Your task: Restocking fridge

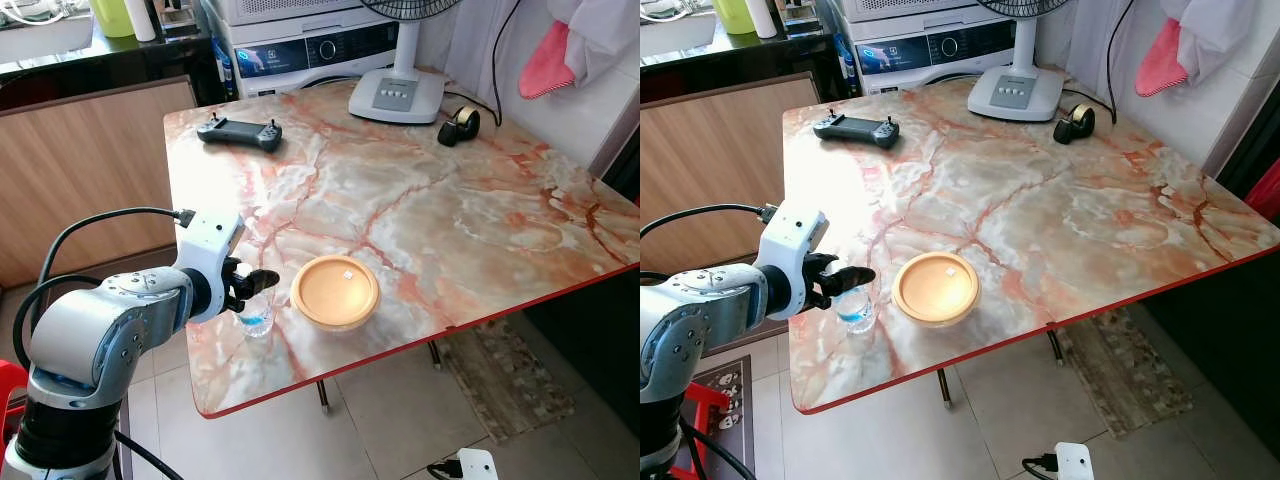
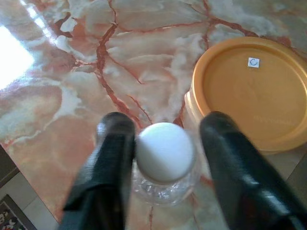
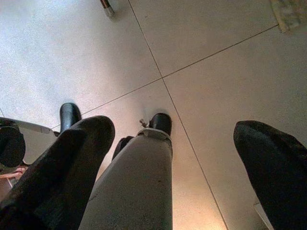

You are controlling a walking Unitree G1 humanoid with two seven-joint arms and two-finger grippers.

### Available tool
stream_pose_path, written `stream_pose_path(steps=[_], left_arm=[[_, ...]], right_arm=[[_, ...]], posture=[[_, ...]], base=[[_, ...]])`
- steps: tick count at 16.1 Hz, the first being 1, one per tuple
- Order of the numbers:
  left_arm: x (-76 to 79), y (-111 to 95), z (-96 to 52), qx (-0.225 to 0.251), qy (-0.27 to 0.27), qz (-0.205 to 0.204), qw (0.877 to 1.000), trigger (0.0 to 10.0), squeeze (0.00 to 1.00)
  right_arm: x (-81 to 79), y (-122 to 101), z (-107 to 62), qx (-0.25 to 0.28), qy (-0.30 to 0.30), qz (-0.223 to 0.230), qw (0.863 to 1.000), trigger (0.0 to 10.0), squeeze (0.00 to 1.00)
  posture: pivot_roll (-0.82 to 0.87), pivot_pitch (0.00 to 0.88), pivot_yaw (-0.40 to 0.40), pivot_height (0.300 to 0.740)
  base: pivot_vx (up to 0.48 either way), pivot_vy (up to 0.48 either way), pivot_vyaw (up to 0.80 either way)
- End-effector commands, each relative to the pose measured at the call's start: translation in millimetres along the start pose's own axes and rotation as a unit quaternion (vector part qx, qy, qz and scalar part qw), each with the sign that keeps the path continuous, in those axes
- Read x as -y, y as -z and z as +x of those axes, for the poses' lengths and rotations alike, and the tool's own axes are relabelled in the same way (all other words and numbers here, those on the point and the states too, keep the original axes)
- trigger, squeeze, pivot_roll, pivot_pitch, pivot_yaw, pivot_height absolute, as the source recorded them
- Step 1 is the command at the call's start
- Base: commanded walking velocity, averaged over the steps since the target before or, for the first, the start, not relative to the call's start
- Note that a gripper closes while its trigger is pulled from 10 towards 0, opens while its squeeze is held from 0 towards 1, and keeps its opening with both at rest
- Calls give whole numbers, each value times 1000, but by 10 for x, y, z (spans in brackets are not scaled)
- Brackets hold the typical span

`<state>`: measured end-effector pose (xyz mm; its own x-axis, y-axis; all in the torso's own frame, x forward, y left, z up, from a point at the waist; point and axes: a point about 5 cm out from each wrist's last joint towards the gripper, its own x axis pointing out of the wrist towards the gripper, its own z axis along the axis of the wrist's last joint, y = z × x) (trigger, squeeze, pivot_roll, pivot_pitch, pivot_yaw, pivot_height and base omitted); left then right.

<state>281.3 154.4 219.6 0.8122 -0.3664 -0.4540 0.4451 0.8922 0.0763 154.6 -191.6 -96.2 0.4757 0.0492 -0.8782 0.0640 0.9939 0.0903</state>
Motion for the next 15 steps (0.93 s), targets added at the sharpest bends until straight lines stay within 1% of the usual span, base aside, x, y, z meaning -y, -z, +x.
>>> stream_pose_path(steps=[1, 8, 12, 15], left_arm=[[-23, 7, -20, -1, -8, 4, 1000, 0, 0], [-19, 31, -27, -6, -5, 7, 1000, 0, 0], [-94, -5, -40, 5, -33, 5, 999, 0, 0], [-111, -14, -50, 8, -37, 6, 999, 0, 0]], right_arm=[[-4, 4, 1, -1, 2, 5, 1000, 10000, 0], [-5, 2, 2, -2, 2, 4, 1000, 10000, 0], [-6, -2, 2, -1, 2, 4, 1000, 10000, 0], [-7, 0, 2, -1, 1, 4, 1000, 10000, 0]], posture=[[183, 67, 6, 740], [187, 69, 5, 740], [187, 69, 5, 740], [186, 69, 5, 740]], base=[[0, 0, 0], [0, 0, 0], [0, 0, 0], [0, 0, 0]])
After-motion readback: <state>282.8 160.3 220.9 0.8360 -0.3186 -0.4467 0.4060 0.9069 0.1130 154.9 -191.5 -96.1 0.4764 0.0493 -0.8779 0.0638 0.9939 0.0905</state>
